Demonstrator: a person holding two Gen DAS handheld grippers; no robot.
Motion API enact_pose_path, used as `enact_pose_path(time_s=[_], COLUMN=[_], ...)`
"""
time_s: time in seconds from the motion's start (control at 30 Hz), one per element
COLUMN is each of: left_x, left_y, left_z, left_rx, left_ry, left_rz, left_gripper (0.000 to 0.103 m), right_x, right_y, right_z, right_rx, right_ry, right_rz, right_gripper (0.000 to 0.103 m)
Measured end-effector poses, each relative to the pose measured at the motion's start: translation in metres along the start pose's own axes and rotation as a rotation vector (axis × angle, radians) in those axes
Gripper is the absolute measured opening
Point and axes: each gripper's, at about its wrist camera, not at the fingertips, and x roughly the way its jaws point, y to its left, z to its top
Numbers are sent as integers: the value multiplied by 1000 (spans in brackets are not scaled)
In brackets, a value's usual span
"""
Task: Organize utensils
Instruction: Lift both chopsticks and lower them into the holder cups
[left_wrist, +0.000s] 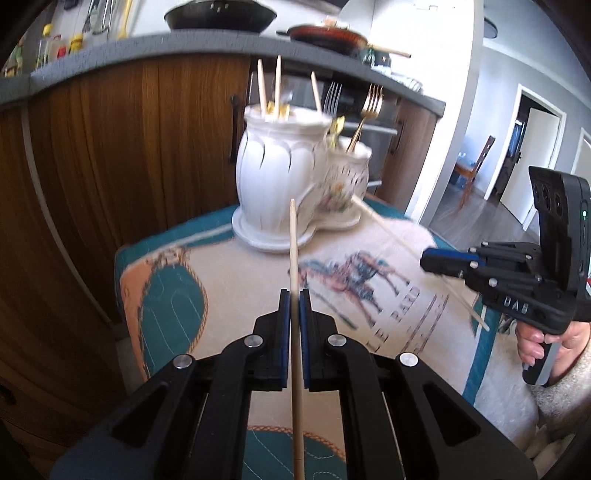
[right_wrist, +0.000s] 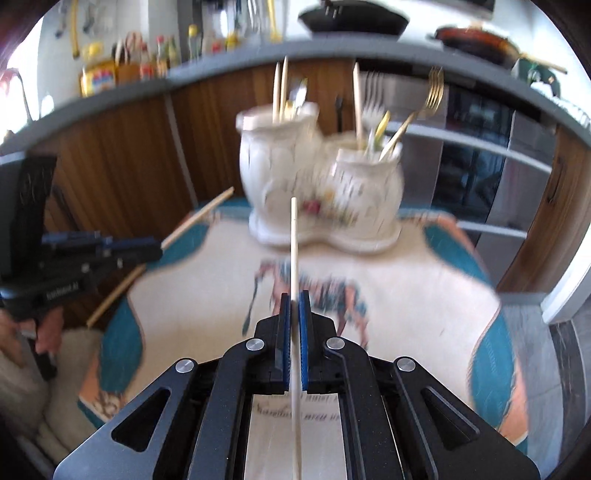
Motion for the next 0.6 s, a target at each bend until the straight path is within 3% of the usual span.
enact_pose_path(time_s=[0.2,0.4,0.6], left_x=[-26,-30,-9], left_y=[-8,0,15], left_z=[33,94,144], left_rx=[30,-16,-103], left_ry=[-159,-338,-443], left_rz=[-31,-52,-66], left_gripper=[5,5,5], right_x=[-21,-14,17], right_y=[-15,-44,-70], right_z=[34,84,126], right_rx=[54,188,268], right_ry=[-204,-379,-455], right_rz=[25,77,81], right_gripper=[5,5,5])
